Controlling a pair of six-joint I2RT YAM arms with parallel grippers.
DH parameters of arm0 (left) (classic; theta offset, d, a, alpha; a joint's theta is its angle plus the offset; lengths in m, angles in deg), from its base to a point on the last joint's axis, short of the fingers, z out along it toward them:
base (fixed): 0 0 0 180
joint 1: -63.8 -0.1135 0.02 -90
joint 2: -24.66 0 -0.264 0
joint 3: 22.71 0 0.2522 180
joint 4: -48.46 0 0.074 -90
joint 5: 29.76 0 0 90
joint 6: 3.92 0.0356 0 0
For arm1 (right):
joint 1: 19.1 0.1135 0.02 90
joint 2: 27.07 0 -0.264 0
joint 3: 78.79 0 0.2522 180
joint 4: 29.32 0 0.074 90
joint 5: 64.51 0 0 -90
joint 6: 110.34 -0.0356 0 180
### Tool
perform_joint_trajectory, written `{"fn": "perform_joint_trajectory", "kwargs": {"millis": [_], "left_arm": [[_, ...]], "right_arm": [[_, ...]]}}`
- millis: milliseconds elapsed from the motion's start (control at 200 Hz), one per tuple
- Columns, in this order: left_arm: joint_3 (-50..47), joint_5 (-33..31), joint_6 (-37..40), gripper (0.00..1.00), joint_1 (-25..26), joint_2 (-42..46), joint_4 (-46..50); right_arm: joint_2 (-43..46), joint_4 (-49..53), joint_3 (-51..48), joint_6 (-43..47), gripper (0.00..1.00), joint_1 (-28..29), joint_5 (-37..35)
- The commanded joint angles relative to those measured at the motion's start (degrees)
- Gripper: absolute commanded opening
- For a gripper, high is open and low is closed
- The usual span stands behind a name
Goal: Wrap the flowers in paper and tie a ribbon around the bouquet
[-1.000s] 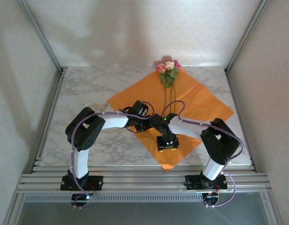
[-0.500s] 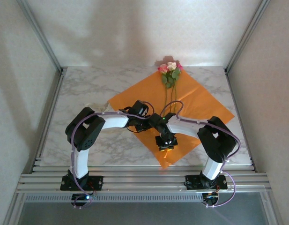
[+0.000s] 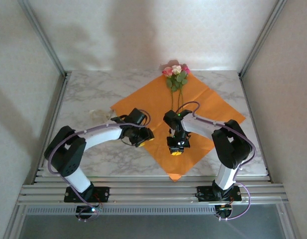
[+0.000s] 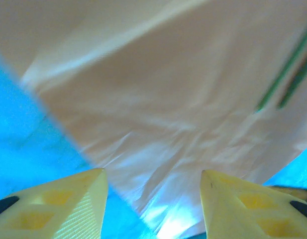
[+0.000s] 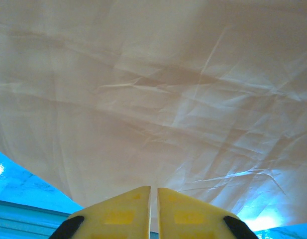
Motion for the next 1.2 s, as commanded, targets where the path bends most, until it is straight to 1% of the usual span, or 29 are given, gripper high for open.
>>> {"fn": "perform_joint_trajectory", "kwargs": {"millis": [0,40,75,195,210,280,370,450,561,746,916,996,1191], "left_arm": [[-5.44,7.19,-8.10,0.48,0.31,1.39,-4.81],[-5.69,8.52,-9.22,0.46,0.39,0.73,-7.24],[-5.09,8.75,-9.04,0.44,0.39,-0.16,-7.76],[-2.94,7.48,-8.29,0.39,0.27,-2.90,-9.76],[-2.79,7.42,-8.30,0.39,0.22,-3.24,-10.04],[-2.38,6.40,-7.83,0.35,0.04,-4.77,-10.02],[-2.53,4.17,-6.90,0.31,-0.48,-5.36,-9.49],[-3.58,3.34,-6.50,0.26,-1.64,-5.32,-10.37],[-3.81,2.56,-5.51,0.22,-3.20,-5.30,-10.73],[-3.61,3.54,-4.35,0.19,-4.18,-5.80,-11.11],[-4.11,3.45,-4.05,0.17,-4.60,-6.03,-11.34],[-4.00,3.28,-4.08,0.17,-4.71,-6.28,-11.44],[-3.05,2.85,-3.86,0.16,-4.71,-6.13,-10.65]], "right_arm": [[-0.28,2.94,0.89,1.45,0.19,-0.15,2.04],[0.66,2.51,-0.26,0.78,0.26,-0.03,2.74],[1.59,1.99,-1.40,0.02,0.30,0.38,3.36],[3.82,-1.01,-5.32,-2.20,0.39,3.25,4.00],[4.02,-1.59,-5.62,-2.51,0.41,4.76,4.03],[3.96,-3.53,-5.55,-3.02,0.45,7.64,3.88],[2.22,-3.17,-1.96,-2.07,0.45,10.86,0.37],[0.99,-3.08,0.60,-0.62,0.45,13.40,-3.84],[-1.49,-3.01,2.79,1.55,0.46,16.13,-7.49],[-4.57,-4.33,2.92,2.86,0.47,18.97,-9.13],[-5.97,-5.58,1.62,2.89,0.45,19.75,-10.09],[-7.23,-5.42,1.88,3.53,0.39,19.79,-11.06],[-8.65,-4.54,2.88,5.27,0.22,19.64,-12.52]]}}
